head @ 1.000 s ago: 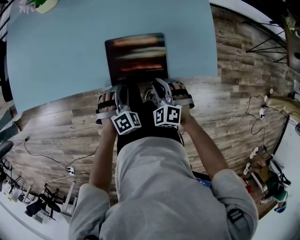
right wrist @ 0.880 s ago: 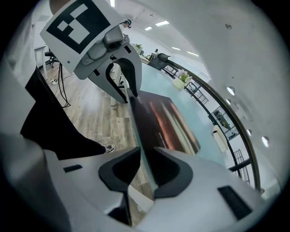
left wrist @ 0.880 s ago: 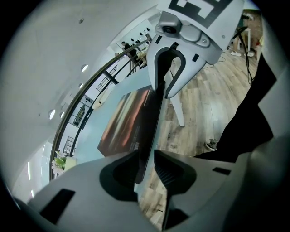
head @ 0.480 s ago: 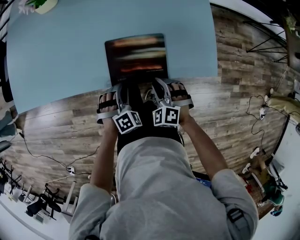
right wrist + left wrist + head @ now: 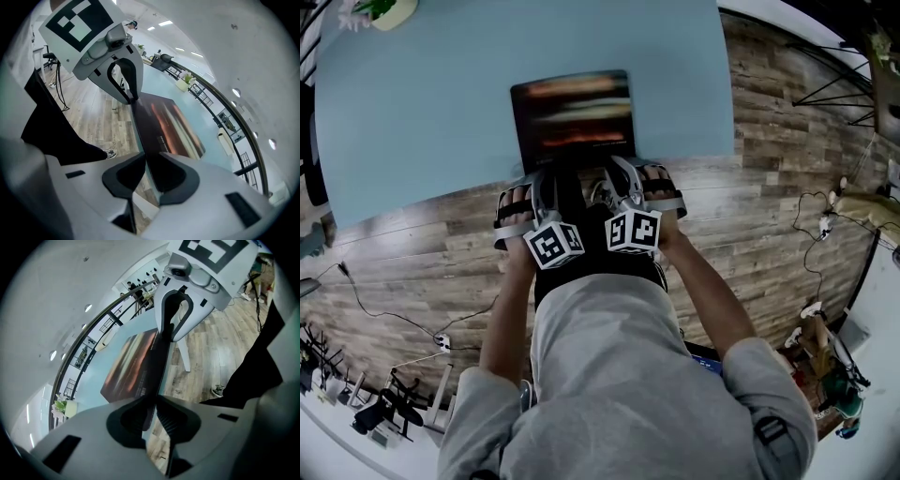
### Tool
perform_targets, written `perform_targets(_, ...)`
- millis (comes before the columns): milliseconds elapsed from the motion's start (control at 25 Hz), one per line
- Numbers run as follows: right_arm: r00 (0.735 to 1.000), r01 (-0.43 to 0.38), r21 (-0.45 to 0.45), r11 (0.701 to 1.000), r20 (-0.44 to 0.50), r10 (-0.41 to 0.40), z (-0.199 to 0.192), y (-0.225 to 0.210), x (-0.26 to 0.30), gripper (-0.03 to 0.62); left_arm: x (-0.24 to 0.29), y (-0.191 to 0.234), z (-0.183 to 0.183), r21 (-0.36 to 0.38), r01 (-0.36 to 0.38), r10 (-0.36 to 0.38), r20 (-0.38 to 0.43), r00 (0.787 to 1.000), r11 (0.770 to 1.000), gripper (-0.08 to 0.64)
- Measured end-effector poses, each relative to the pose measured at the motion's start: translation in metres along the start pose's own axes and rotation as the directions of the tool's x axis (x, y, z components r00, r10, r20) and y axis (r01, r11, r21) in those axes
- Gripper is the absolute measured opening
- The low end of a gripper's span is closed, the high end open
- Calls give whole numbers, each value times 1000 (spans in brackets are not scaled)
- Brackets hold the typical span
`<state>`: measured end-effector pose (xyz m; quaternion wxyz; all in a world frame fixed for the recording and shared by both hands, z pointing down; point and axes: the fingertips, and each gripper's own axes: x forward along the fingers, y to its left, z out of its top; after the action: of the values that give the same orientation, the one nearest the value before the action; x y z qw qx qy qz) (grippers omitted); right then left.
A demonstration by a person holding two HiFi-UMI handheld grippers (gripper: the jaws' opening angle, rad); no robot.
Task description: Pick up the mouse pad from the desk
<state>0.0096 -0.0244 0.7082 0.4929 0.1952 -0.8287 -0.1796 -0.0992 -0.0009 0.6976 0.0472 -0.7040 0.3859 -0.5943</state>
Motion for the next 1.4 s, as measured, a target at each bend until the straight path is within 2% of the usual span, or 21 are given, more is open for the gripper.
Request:
perform_targets(200, 1000, -16, 15, 1000, 3, 16, -1, 0, -2, 74, 0, -2, 2, 4, 18, -18, -1, 1000, 1000, 56)
perform_targets(560, 1000, -21, 43, 999, 12, 21, 1, -1, -5, 37, -3, 0, 2, -98, 56, -55, 11, 998, 994, 37)
perform_targets(840, 1000, -20, 62, 998, 17, 19, 4, -4, -5, 29, -4, 4, 1, -137, 69, -66, 25, 998, 988, 34)
perform_targets(1000, 999, -34, 78, 996, 17, 33, 5, -6, -7, 25, -6, 7, 2, -200, 87, -80, 40, 996, 976, 31)
perform_targets(1240, 997, -72, 166, 983, 27, 68, 6, -12, -12, 21, -12, 13, 7, -291, 108, -94, 65, 994, 951, 28)
perform_targets(1400, 997, -74, 187, 980, 35, 69, 9, -16, -14, 20, -14, 16, 7, -370, 138, -111, 93, 989, 919, 28)
